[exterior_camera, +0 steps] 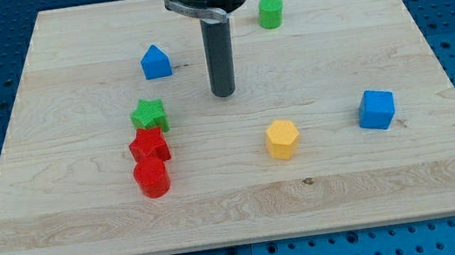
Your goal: Point at the yellow hexagon
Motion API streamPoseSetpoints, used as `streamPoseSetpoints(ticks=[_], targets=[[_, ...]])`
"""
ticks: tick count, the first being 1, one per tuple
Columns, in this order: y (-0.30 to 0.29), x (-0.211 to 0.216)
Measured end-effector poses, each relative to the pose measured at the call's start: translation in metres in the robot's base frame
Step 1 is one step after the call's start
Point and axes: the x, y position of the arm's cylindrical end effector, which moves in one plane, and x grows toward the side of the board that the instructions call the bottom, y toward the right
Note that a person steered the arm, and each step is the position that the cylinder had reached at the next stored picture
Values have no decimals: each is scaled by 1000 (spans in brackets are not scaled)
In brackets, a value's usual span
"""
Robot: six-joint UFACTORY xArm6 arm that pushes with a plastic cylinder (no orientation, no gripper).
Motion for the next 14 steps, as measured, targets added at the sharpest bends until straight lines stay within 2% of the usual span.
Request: streamPoseSetpoints(ticks=[2, 4, 9, 14], targets=[[13, 0], [55, 0], [80, 2], [90, 37]])
